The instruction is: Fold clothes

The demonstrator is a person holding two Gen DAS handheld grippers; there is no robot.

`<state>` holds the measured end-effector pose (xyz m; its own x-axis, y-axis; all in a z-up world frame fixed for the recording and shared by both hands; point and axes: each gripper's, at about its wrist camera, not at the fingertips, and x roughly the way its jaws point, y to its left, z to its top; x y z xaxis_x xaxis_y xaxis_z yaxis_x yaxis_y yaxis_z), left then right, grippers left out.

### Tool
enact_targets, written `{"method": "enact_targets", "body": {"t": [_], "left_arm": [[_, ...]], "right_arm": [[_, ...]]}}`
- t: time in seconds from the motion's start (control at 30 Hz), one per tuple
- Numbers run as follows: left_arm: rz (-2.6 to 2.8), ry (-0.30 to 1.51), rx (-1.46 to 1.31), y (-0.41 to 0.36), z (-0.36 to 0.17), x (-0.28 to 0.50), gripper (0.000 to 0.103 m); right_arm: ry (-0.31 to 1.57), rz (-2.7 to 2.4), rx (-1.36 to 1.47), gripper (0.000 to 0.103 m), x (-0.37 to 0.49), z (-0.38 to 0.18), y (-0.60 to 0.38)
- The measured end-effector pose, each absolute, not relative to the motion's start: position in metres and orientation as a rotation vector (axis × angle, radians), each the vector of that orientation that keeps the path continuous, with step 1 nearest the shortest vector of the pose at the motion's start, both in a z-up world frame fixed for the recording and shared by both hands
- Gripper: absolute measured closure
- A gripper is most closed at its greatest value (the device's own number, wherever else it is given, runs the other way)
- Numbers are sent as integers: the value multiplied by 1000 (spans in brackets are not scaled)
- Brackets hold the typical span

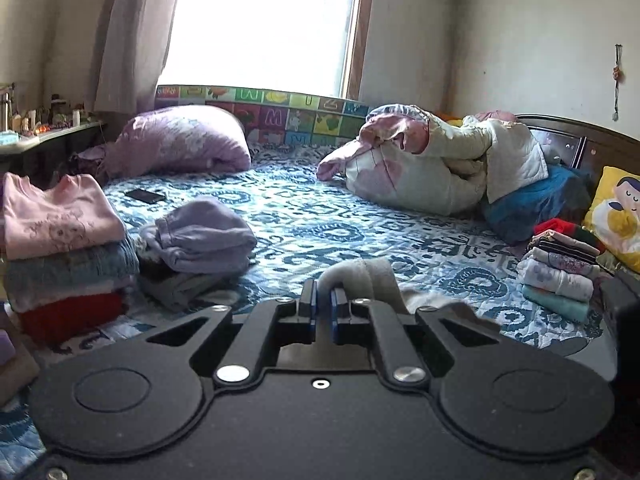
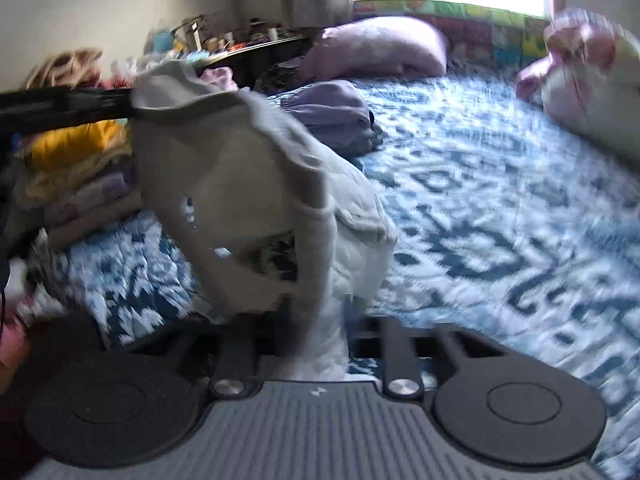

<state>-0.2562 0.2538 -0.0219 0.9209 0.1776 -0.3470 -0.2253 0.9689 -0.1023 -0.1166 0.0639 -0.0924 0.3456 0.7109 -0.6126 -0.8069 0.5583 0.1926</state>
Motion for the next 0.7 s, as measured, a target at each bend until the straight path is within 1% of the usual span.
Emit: {"method": "enact_targets", "body": {"t": [0.1, 0.23, 0.37, 0.47, 0.57, 0.7], "left_arm": [[211, 320, -92, 250, -11, -263, 98], [200, 264, -34, 241, 14, -272, 98], [178, 194, 21, 223, 42, -287, 98], [159, 155, 58, 207, 60, -307, 98], [125, 132, 89, 191, 73, -334, 98], [61, 135, 88, 175, 76, -361, 98]], "right_arm": [[645, 923, -112, 93, -114, -77, 49], [523, 884, -109, 93, -114, -27, 25], [373, 860, -211, 94, -126, 25, 5], [297, 860, -284, 94, -141, 54, -11], [244, 879, -352, 94, -160, 79, -34], [239, 918, -402, 94, -188, 94, -66]]}}
